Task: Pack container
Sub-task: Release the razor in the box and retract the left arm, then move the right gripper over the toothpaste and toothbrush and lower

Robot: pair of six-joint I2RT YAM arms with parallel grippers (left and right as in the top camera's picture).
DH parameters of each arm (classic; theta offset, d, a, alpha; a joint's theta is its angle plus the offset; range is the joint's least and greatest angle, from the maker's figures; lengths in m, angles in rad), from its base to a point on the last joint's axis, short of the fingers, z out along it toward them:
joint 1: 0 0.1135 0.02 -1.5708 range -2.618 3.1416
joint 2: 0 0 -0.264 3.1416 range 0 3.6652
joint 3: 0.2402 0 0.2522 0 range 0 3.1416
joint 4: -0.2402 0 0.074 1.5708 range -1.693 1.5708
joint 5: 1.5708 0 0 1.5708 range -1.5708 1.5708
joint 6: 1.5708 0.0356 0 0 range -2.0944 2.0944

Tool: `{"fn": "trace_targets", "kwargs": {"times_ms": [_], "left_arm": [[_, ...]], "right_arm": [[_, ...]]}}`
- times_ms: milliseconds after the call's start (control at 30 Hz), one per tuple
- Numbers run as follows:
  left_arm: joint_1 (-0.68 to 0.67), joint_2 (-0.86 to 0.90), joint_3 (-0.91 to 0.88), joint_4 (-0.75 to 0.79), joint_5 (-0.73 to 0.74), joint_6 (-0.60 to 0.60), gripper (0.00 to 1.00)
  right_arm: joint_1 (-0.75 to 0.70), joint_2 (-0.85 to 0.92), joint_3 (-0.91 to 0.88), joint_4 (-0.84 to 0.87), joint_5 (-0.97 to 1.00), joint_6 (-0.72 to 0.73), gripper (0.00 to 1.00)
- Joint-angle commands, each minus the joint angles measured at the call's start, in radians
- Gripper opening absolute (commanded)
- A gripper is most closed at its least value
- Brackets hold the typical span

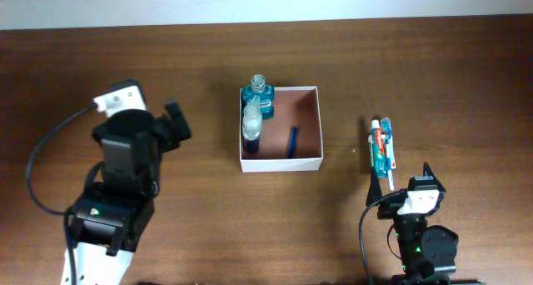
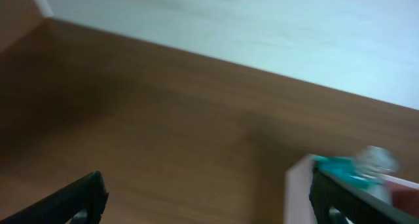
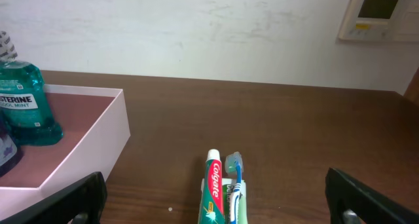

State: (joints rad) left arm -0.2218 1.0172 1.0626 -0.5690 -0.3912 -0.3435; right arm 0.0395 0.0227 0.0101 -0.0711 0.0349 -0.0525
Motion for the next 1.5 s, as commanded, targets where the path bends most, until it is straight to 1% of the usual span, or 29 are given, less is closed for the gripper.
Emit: {"fn": "trace_targets", "kwargs": {"times_ms": [0,400,933,1000,1033,1167,1233,1300,1400,1467], "left_arm": [[0.057,0.016,0.005,-0.02,-0.019,0.008,0.99],[0.063,0.068,0.005,-0.056,-0.02,0.008,0.99],[0.063,0.07,0.005,-0.057,-0.021,0.008,0.99],[0.063,0.07,0.005,-0.057,-0.021,0.008,0.99],[0.063,0.07,0.005,-0.057,-0.02,0.008,0.99],[0.063,0.07,0.005,-0.057,-0.021,0.008,0.99],[0.063,0.07,0.005,-0.057,-0.02,0.008,0.99],[0.063,0.07,0.005,-0.057,-0.021,0.008,0.99],[0.063,0.07,0.005,-0.057,-0.021,0.008,0.99],[0.063,0.07,0.005,-0.057,-0.021,0.008,0.99]], "right_arm": [[-0.007,-0.002,-0.005,-0.008,-0.001,0.0,0.99],[-0.007,-0.002,-0.005,-0.008,-0.001,0.0,0.99],[-0.007,-0.002,-0.005,-0.008,-0.015,0.009,0.99],[-0.007,-0.002,-0.005,-0.008,-0.054,0.048,0.99],[-0.007,-0.002,-0.005,0.001,-0.086,0.093,0.99],[-0.007,-0.002,-0.004,0.038,-0.314,0.34,0.98],[-0.007,-0.002,-0.001,0.037,-0.334,0.422,0.98],[-0.007,-0.002,0.004,0.037,-0.34,0.461,0.99],[-0.007,-0.002,0.024,0.037,-0.347,0.481,0.99],[-0.007,-0.002,0.06,0.029,-0.384,0.48,0.98]]}}
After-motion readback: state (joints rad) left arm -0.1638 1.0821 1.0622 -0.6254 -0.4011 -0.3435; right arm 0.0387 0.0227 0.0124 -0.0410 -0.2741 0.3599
